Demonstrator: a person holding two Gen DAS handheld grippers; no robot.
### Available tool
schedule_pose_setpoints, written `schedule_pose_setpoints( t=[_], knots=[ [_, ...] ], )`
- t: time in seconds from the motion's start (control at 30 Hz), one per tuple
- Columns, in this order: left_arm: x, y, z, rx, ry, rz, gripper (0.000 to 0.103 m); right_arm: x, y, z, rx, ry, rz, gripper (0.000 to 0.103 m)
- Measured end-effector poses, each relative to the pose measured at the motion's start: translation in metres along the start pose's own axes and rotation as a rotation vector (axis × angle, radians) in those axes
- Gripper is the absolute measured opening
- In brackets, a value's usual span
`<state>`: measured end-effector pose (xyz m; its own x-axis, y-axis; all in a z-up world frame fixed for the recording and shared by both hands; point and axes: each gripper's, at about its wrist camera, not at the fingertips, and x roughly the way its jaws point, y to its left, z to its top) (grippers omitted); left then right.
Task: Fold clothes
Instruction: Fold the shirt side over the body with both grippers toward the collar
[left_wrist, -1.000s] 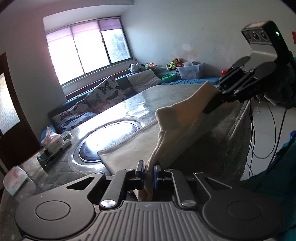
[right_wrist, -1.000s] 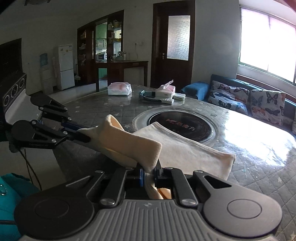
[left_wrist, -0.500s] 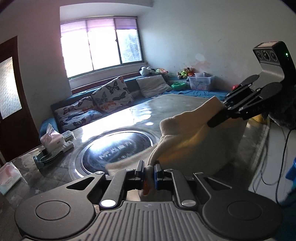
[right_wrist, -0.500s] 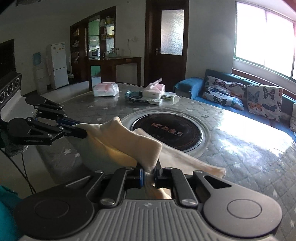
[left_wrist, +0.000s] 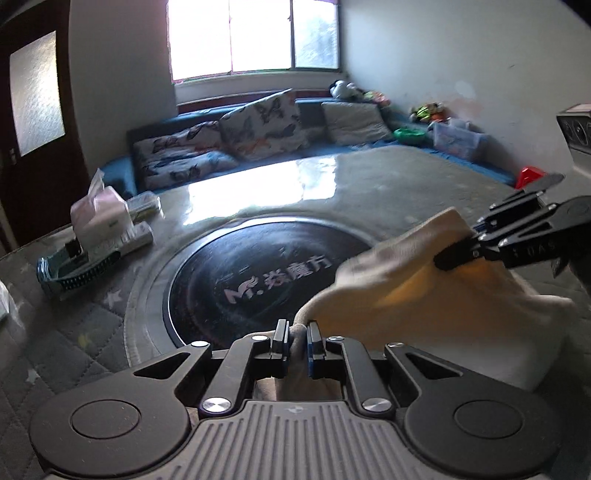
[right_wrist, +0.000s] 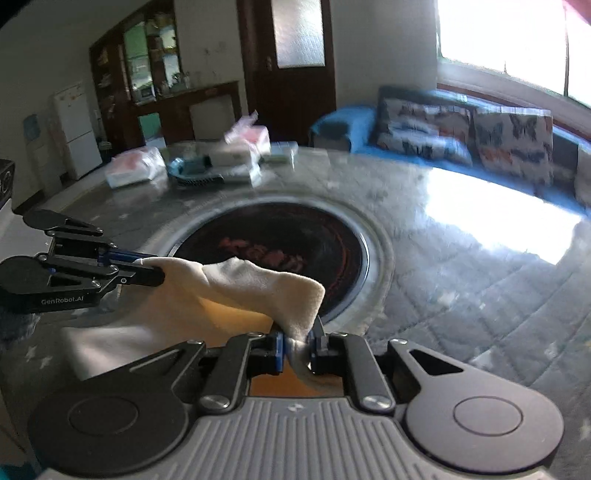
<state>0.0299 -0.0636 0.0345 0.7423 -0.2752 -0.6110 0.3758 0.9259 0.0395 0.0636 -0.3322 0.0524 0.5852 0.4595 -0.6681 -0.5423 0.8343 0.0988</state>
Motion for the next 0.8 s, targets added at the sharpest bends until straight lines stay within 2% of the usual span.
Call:
schedule_pose_setpoints(
  t=[0.13, 0.23, 0.43, 0.63, 0.8],
  knots=[
    [0.015, 0.004, -0.001, -0.013, 0.024, 0.017, 0.013, 0.003, -0.013, -0.008, 0.07, -0.008, -0.033, 0.026],
    [0.014, 0.006, 0.0, -0.033, 0.025, 0.028, 0.017, -0.011, -0.02, -0.013, 0.108, -0.034, -0.056, 0.026],
    [0.009, 0.007, 0.003, -0.064, 0.019, 0.055, 0.017, -0.049, -0.027, -0.033, 0.137, -0.056, -0.117, 0.026],
    [-0.005, -0.002, 0.016, -0.069, -0.03, 0.088, 0.017, -0.049, -0.025, -0.041, 0.157, -0.06, -0.097, 0.023],
    [-0.007, -0.012, 0.024, -0.086, -0.025, 0.015, 0.017, -0.036, -0.024, -0.04, 0.165, -0.069, -0.076, 0.018]
  ],
)
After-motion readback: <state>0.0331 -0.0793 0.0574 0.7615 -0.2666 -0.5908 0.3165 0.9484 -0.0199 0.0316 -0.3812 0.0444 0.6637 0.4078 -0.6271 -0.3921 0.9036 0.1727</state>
